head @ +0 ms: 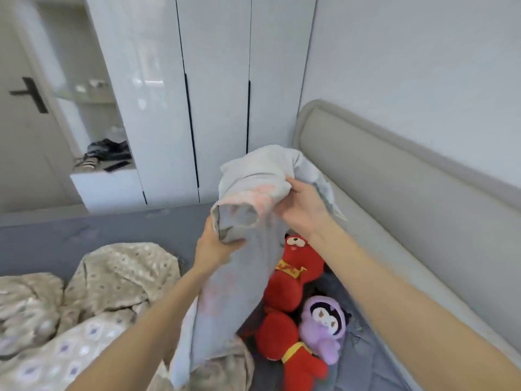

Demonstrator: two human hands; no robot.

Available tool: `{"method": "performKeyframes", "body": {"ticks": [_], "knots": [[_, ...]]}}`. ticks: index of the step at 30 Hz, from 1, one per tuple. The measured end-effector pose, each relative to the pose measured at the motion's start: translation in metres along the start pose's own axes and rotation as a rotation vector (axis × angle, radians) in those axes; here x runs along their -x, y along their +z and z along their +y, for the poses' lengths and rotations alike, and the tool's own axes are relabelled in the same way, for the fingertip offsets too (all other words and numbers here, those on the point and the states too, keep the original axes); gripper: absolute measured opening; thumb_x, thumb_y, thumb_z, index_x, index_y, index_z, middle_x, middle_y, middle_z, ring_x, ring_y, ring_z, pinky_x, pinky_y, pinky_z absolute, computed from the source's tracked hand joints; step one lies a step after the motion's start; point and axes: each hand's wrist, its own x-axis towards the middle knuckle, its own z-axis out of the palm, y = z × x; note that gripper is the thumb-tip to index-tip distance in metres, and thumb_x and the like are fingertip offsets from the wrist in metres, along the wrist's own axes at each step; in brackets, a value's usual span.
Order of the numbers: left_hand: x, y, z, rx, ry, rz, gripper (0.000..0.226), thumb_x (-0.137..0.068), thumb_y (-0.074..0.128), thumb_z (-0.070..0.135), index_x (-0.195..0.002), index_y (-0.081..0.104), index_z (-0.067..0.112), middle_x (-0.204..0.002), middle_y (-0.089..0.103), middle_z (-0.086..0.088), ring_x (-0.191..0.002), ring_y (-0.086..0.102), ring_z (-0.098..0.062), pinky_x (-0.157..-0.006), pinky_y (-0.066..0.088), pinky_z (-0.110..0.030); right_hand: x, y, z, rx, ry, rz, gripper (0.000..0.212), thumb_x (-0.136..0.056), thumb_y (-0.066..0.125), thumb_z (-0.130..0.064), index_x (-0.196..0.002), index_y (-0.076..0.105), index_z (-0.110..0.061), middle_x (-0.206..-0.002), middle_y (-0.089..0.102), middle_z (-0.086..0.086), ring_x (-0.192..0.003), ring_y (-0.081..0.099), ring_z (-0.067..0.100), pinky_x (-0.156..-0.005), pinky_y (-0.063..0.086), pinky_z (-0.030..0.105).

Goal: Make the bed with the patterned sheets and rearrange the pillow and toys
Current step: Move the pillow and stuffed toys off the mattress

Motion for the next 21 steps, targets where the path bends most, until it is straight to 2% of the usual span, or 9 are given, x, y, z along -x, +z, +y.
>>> {"method": "performKeyframes", "body": {"ticks": [2,4,7,9,11,13,15,17,21], "knots": [[0.013,-0.003,0.018,-0.076,-0.011,0.035,0.037,-0.070,0.065,0.044,-0.103,0.053,0.032,-0.082,0.064,0.009,-0.077,0.066,-0.024,-0.063,0.054,-0.034,0.019,0.012,-0.005,0.013,-0.059,0.019,0.043,-0.098,0.037,-0.010,-0.138,0.043,0.004,-0.140,0.047,0.021,-0.132,0.044,0.031,-0.112,0.032,0.038],[0.026,-0.006,0.033,-0.058,0.010,0.053,0.016,-0.071,0.055,0.043,-0.082,0.052,0.032,-0.069,0.063,0.008,-0.067,0.065,-0.023,-0.063,0.050,-0.033,0.036,0.024,-0.009,0.020,-0.110,0.022,0.033,-0.099,0.036,-0.010,-0.126,0.053,0.001,-0.119,0.062,0.018,-0.111,0.060,0.028,-0.101,0.045,0.032],[0.050,-0.008,0.059,0.004,0.037,0.045,0.017,-0.078,0.057,0.041,-0.081,0.054,0.025,-0.062,0.062,0.004,-0.059,0.059,-0.018,-0.057,0.042,-0.029,0.064,0.038,-0.013,0.108,-0.178,0.021,0.020,-0.100,0.040,-0.019,-0.097,0.059,-0.012,-0.097,0.061,0.003,-0.089,0.059,0.020,-0.089,0.046,0.030],[0.067,-0.009,0.078,0.080,0.024,0.028,0.021,-0.083,0.060,0.041,-0.078,0.052,0.023,-0.060,0.058,0.002,-0.058,0.055,-0.019,-0.056,0.039,-0.029,0.083,0.037,-0.014,0.191,-0.239,0.133,0.019,-0.099,0.041,-0.020,-0.085,0.053,-0.018,-0.084,0.051,-0.002,-0.077,0.052,0.016,-0.079,0.046,0.027],[0.083,-0.012,0.094,0.167,0.014,-0.002,0.018,-0.087,0.061,0.036,-0.076,0.053,0.024,-0.061,0.054,0.001,-0.061,0.051,-0.022,-0.060,0.038,-0.029,0.104,0.026,-0.010,0.296,-0.302,0.287,0.020,-0.099,0.040,-0.013,-0.082,0.049,-0.019,-0.079,0.047,-0.003,-0.068,0.048,0.011,-0.053,0.047,0.019],[0.098,-0.018,0.107,0.270,0.001,-0.061,0.013,-0.088,0.063,0.032,-0.081,0.059,0.022,-0.072,0.059,-0.006,-0.069,0.054,-0.023,-0.068,0.044,-0.033,0.127,0.010,-0.002,0.418,-0.320,0.416,0.022,-0.097,0.038,-0.005,-0.084,0.050,-0.020,-0.080,0.050,-0.003,-0.066,0.049,0.009,-0.041,0.044,0.014],[0.114,-0.023,0.115,0.381,-0.045,-0.110,0.013,-0.088,0.065,0.032,-0.090,0.065,0.019,-0.085,0.066,-0.010,-0.078,0.062,-0.024,-0.074,0.052,-0.035,0.148,-0.008,0.008,0.539,-0.263,0.506,0.017,-0.096,0.042,-0.006,-0.098,0.055,-0.016,-0.091,0.054,-0.001,-0.071,0.052,0.010,-0.045,0.048,0.015],[0.130,-0.025,0.120,0.471,-0.109,-0.143,0.014,-0.087,0.067,0.031,-0.094,0.067,0.019,-0.089,0.071,-0.006,-0.082,0.067,-0.024,-0.071,0.055,-0.030,0.167,-0.025,0.016,0.635,-0.180,0.597,0.025,-0.096,0.051,-0.018,-0.120,0.055,-0.012,-0.109,0.056,0.001,-0.084,0.054,0.013,-0.063,0.052,0.023],[0.163,-0.021,0.128,0.649,-0.208,-0.197,0.017,-0.083,0.072,0.029,-0.095,0.065,0.019,-0.095,0.071,-0.003,-0.084,0.069,-0.021,-0.078,0.054,-0.033,0.200,-0.060,0.026,0.805,-0.175,0.773,0.049,-0.088,0.060,-0.049,-0.121,0.056,-0.014,-0.118,0.056,0.004,-0.100,0.057,0.020,-0.072,0.044,0.027]]}}
